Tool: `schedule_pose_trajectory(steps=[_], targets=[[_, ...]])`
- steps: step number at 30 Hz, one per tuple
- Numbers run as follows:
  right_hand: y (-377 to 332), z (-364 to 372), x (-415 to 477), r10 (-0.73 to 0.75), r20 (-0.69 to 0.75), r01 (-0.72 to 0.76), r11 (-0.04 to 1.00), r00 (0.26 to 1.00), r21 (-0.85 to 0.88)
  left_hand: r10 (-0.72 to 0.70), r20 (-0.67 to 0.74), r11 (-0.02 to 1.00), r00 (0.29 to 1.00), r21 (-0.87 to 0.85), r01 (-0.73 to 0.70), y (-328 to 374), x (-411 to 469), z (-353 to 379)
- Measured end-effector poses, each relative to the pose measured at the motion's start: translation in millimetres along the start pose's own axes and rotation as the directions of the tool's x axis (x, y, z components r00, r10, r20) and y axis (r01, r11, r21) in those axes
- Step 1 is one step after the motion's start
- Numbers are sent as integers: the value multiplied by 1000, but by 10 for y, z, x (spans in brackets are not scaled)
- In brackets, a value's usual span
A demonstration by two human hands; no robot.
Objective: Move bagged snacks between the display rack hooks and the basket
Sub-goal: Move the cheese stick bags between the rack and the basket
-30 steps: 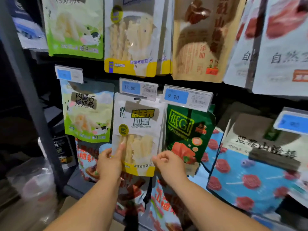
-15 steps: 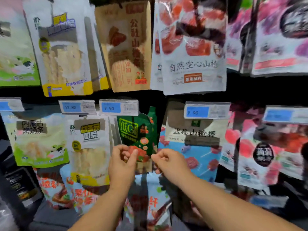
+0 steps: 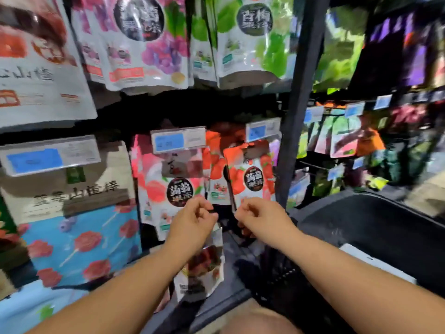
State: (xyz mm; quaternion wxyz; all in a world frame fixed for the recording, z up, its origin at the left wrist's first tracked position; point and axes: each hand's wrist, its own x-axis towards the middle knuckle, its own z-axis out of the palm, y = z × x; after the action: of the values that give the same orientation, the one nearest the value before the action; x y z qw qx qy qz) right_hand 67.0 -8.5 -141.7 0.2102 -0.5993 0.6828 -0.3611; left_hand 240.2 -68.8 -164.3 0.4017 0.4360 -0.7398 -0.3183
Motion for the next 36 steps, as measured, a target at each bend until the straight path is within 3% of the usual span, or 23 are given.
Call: schedule_pose_trajectory(steps=[5,8,11,13,16,18,24,29,36], targets=[[1048,-964,-364,248,-186,-258,966,951,-29,111,327,991,938,35,-129,407,123,1100],[1668,-1438,-665,434,-264,-443,896,862,25,243,501,954,831,30,-297,607,81,1650],[2214,-1677,-882,600,-300,-590,796,742,134,330,563,888,758,87,-451,697,57,2018],[2503,-1728,-990,690,-305,-662,720,656,206,393,577,800,716,170,-576,692,60,2194],[2850,-1677,-1154,816,-244,-754,578,524,313,479,664,595,574,236,-769,666,57,2304],[3035,-1585,-1228,858,-192,-787,513,476,343,511,681,551,524,209,-808,668,48,2316],[3170,-1287,-1218,930,-55,-808,343,362,479,410,773,480,485,269,-835,691,27,2359],[3146,-1129,-1123,931,-3,-806,317,365,499,288,803,490,521,344,-801,679,-2,2371],[3026,-892,-1136,950,-102,-771,301,297,562,142,818,514,557,420,-748,765,-49,2359]])
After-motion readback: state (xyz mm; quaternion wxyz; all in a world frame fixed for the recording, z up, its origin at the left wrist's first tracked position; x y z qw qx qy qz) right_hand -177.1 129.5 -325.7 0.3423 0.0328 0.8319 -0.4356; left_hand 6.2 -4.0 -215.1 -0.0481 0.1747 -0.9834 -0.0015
